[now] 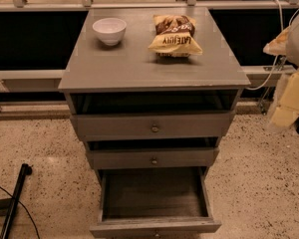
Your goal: Close bottom drawer
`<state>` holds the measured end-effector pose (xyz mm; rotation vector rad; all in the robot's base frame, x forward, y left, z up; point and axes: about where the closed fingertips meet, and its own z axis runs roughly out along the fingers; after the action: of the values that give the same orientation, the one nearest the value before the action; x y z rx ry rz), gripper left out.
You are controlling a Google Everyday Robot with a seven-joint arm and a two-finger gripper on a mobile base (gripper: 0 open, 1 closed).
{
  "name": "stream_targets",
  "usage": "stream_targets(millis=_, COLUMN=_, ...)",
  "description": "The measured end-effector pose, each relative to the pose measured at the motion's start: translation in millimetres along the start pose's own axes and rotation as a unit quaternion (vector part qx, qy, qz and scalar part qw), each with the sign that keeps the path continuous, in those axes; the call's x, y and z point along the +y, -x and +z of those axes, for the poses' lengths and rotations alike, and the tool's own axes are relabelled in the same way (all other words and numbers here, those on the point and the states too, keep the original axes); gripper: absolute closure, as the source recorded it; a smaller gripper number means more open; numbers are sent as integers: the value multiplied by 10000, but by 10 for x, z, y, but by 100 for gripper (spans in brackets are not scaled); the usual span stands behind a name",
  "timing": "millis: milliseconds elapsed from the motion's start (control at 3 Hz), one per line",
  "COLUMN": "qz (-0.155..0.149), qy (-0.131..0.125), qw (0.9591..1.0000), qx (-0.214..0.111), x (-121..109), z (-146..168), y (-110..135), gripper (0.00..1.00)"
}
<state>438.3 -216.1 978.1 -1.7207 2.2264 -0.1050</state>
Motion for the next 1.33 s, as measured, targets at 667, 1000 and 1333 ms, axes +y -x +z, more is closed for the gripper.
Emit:
stream_targets(millis=667, qz=0, qy=1, qw=10000, qx=0, x=0, z=0, y=0, gripper=0)
stream_targets(millis=1000, qz=-2, qy=634, qw=9980, qx=-80, x=254, z=321, y=-7, gripper=0)
stream_targets(millis=1333, qz=167, qy=1139, qw=9923, qx=-451, x=748, z=539, y=110, gripper=0)
